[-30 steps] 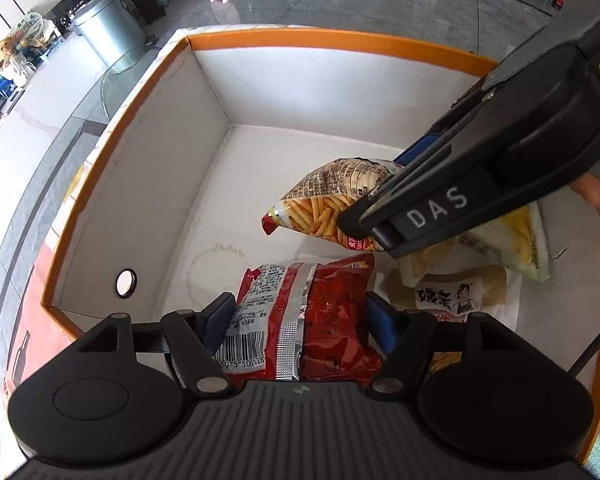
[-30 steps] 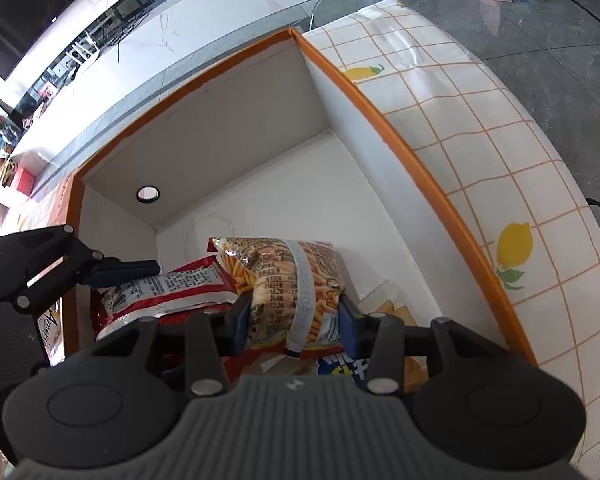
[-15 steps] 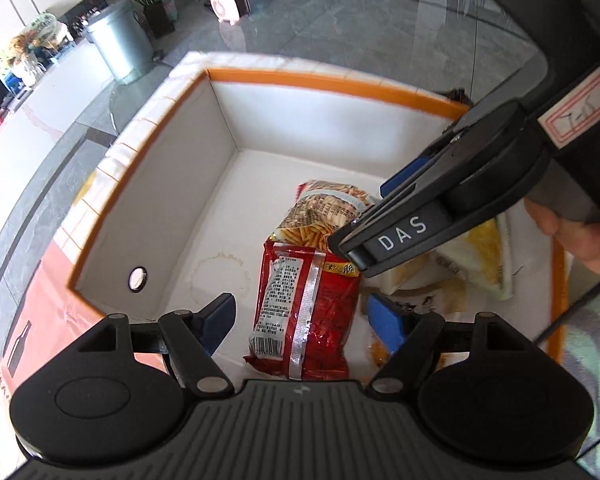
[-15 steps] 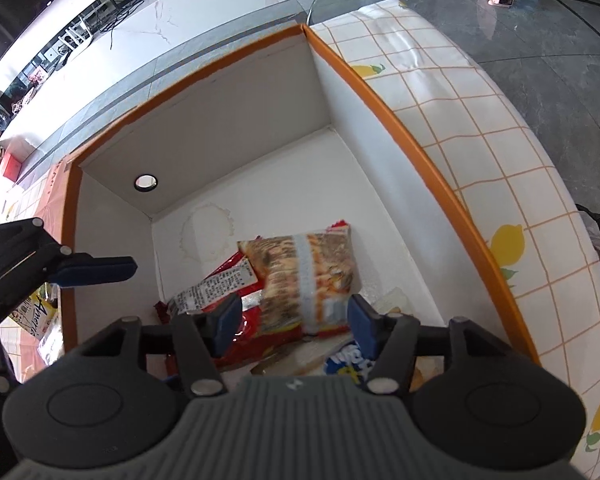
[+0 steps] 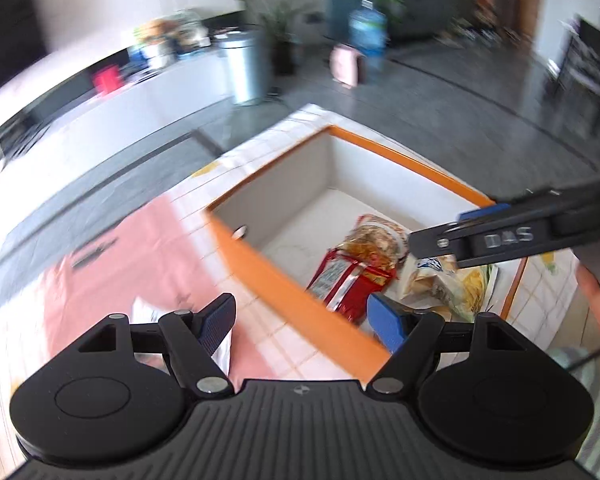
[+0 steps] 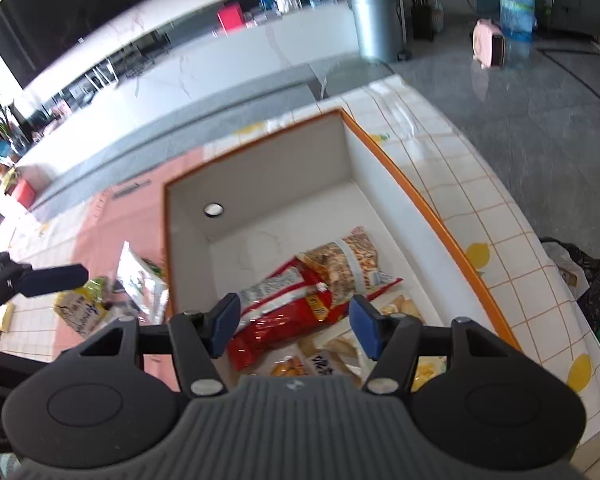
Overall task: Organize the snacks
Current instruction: 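Withdraw both grippers from the box back over the table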
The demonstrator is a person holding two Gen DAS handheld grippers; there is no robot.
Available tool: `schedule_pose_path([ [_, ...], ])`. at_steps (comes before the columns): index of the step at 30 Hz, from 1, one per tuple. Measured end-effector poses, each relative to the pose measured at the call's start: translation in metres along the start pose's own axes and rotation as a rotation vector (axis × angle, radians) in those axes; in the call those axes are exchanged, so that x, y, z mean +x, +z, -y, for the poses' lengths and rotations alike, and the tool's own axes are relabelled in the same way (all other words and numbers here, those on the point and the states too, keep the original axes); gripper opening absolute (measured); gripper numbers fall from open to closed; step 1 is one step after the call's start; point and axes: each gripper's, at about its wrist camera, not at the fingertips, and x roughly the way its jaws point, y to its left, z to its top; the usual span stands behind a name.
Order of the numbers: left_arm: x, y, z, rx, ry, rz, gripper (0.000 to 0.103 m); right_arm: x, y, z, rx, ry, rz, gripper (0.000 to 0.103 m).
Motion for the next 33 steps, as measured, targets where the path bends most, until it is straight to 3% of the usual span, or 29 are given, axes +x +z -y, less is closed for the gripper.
schedule_pose_path([
  [5, -0.041, -0.035, -0.030, -0.212, 0.055, 0.076, 0.088, -0.036, -0.031, -0.033, -0.021, 0.037, 0.119, 0.059],
  [9, -0.067, -0.065, -0.050, -0.294, 0.116, 0.121, 0.088, -0.046, -0.063, -0.063, -0.062, 0.080, 0.166, 0.059],
  [16, -0.089, -0.115, -0.095, -0.405, 0.143, 0.091, 0.088, -0.037, -0.108, -0.112, -0.113, 0.118, 0.189, 0.059],
  [24, -0.079, -0.147, -0.117, -0.433, 0.145, 0.053, 0.088, -0.004, -0.138, -0.141, -0.198, 0.099, 0.135, 0.059],
  [33, -0.045, -0.157, -0.142, -0.467, 0.150, -0.027, 0.089, 0.036, -0.130, -0.159, -0.234, 0.082, 0.081, 0.059],
])
